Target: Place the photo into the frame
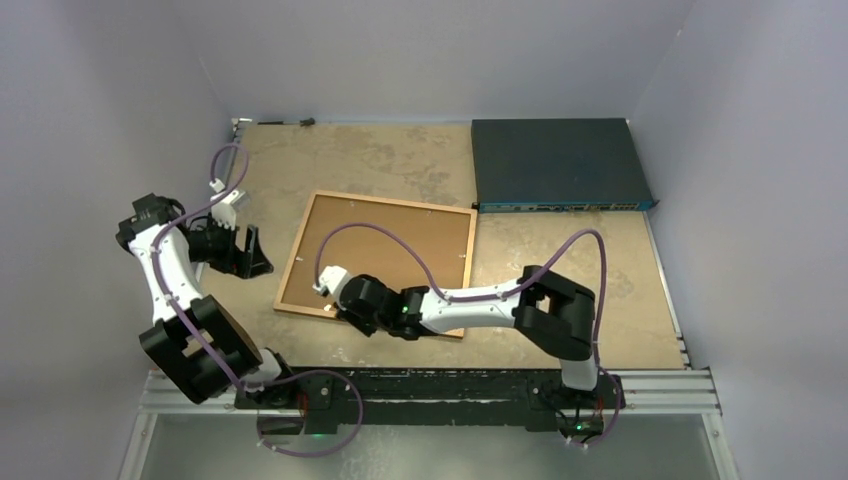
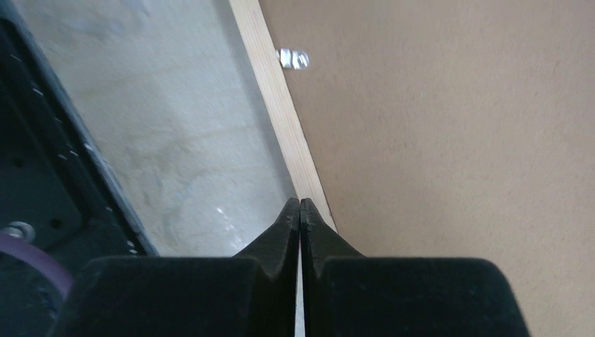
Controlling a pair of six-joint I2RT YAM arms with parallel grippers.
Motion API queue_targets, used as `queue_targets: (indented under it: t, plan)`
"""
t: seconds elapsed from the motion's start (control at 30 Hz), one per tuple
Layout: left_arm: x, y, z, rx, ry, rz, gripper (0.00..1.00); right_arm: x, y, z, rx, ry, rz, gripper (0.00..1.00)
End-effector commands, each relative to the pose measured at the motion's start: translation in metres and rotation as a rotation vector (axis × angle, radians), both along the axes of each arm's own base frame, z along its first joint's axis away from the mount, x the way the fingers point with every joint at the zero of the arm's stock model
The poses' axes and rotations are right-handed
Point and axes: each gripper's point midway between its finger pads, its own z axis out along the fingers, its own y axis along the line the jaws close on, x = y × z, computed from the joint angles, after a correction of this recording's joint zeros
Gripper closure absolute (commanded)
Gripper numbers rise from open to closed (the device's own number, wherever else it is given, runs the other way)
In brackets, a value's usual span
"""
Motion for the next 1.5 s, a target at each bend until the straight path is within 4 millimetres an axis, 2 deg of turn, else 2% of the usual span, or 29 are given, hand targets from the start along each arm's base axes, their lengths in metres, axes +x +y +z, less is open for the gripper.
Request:
queue_targets:
  t: [0.0,0.13,0.23,0.33,0.43,0.57,0.7,0.83,1.07,1.37,1.47]
  plan:
    - [0.005,-0.001,0.011,0.067,-0.140,-0.086,0.18,0.000,0.030,0.058,0.099,0.001,0.024,1.00]
    - [0.002,-0.002,0.010,0.143,-0.220,-0.174,0.18,0.002,0.043,0.083,0.132,0.004,0.031,1.00]
    - [-0.002,-0.003,0.010,0.219,-0.295,-0.253,0.17,0.002,0.046,0.090,0.134,0.008,0.045,0.99]
    - [-0.003,-0.003,0.010,0.282,-0.354,-0.298,0.16,-0.001,0.037,0.082,0.110,0.003,0.065,0.72]
    - [-0.001,-0.005,0.011,0.274,-0.368,-0.286,0.14,-0.008,0.026,0.062,0.093,0.015,0.093,0.52]
    - [0.003,-0.006,0.005,0.212,-0.331,-0.265,0.13,-0.016,0.013,0.032,0.057,0.041,0.108,0.43]
    - [0.004,-0.005,-0.006,0.167,-0.285,-0.256,0.13,-0.015,0.002,0.006,0.022,0.043,0.091,0.42]
    - [0.004,-0.005,-0.010,0.161,-0.282,-0.260,0.13,-0.012,-0.002,-0.008,-0.011,0.038,0.074,0.45]
    - [0.006,-0.004,-0.017,0.150,-0.271,-0.268,0.13,-0.004,-0.007,-0.013,-0.030,0.006,0.041,0.55]
    - [0.004,-0.008,-0.023,0.101,-0.237,-0.302,0.13,0.011,-0.016,-0.010,-0.044,-0.073,-0.011,0.59]
    - [0.004,-0.009,-0.023,0.098,-0.230,-0.307,0.13,0.013,-0.017,-0.017,-0.064,-0.078,-0.019,0.57]
